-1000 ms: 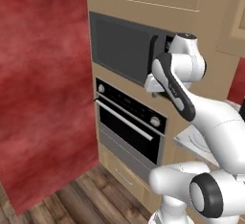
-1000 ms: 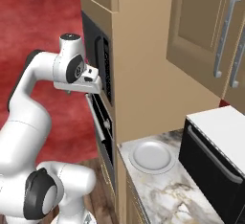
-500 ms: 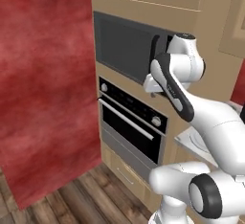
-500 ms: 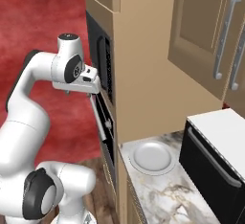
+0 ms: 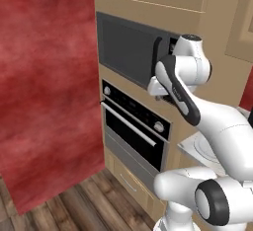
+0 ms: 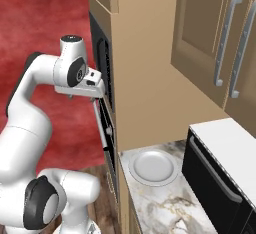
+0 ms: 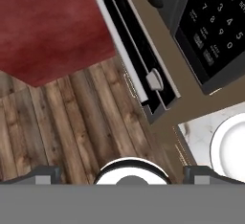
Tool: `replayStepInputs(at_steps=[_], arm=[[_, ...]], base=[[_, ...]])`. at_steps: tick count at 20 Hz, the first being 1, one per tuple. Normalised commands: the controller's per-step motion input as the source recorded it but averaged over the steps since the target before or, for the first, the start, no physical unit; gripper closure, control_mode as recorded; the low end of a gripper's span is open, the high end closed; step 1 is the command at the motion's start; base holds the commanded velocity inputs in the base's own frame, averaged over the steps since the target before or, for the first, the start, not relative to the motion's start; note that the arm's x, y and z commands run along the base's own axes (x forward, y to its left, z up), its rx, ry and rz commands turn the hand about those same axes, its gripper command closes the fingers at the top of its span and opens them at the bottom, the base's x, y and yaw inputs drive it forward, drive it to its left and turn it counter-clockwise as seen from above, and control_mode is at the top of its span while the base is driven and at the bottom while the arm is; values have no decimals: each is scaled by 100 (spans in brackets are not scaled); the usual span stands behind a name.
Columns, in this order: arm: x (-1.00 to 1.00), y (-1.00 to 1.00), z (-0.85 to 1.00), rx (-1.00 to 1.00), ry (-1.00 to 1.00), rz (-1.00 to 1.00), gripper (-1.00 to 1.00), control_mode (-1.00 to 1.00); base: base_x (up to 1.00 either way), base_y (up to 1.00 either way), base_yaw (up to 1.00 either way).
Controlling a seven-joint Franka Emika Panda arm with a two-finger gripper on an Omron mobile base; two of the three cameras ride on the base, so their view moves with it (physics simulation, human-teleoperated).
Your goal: Take the baked cake out of the oven and place it on the plate for cooling. Then close the oven door.
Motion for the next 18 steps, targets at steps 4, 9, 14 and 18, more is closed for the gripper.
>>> replayStepInputs(at_steps=[4,9,14,18], arm=[[-2,0,-18,-1,4,3,-100,-100],[24,35,-81,-27,6,2,-100,-100],[55,76,-96,-34,0,0,-100,-100],[22,34,-72,-39,17,2,-100,-100]], base=[[0,0,0],[0,0,0],[0,0,0],[0,0,0]])
